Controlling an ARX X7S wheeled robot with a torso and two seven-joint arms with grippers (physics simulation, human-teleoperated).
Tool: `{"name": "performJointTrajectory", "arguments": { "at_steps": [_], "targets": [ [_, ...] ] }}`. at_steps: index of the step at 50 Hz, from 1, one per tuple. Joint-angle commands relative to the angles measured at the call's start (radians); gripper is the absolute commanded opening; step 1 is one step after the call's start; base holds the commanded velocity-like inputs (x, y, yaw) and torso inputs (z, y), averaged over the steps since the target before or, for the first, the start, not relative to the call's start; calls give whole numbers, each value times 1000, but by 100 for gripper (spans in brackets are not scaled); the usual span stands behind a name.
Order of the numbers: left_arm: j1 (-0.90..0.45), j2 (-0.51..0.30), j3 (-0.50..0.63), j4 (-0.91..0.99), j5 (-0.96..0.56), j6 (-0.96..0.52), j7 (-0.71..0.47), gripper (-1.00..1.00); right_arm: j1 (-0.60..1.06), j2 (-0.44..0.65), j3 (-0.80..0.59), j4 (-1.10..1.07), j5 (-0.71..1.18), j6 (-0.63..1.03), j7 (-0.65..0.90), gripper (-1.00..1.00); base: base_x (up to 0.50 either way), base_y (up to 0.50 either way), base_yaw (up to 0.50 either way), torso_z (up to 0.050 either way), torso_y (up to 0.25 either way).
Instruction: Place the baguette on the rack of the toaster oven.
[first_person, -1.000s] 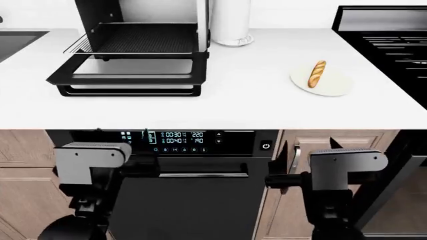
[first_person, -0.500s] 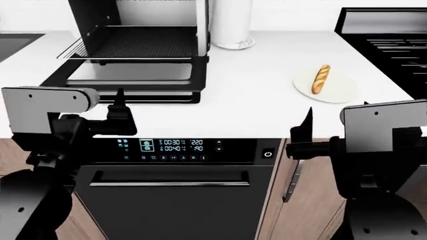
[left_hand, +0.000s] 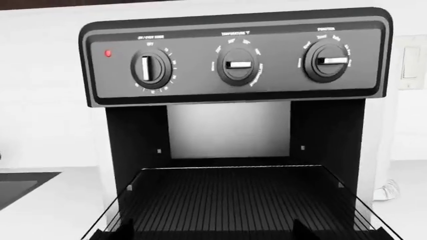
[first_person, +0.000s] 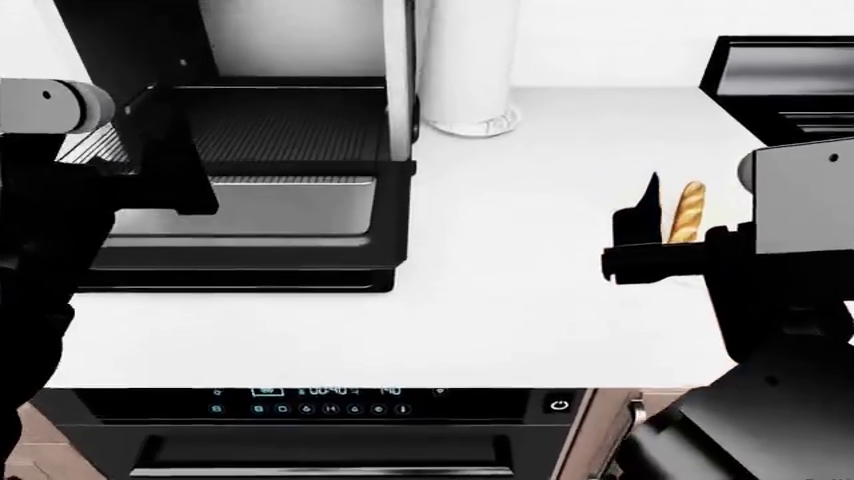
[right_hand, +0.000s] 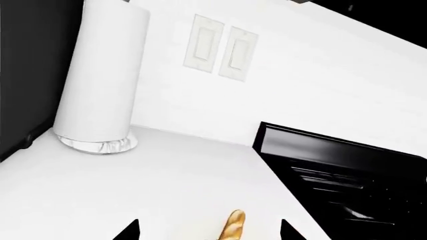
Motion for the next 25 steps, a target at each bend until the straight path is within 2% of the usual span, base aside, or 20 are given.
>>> {"name": "performJointTrajectory", "arguments": {
  "at_steps": [1, 15, 23, 25],
  "targets": [
    [-53, -7, -63, -14, 17, -38, 12, 100, 37, -44, 13, 33, -176, 3, -178, 100, 457, 0, 0, 0, 0],
    [-45, -18, -64, -10, 5, -53, 7, 100, 46, -52, 59, 42, -183, 17, -200, 100, 438, 44, 0, 0, 1],
    [-34, -23, -62, -11, 3, -50, 2, 100, 65, -56, 157, 88, -126, 23, -212, 100, 0, 0, 0, 0, 1],
    [-33, -24, -61, -13, 3, -50, -1, 100, 88, -56, 212, 131, -123, 23, -258, 100, 0, 0, 0, 0, 0]
  ]
}}
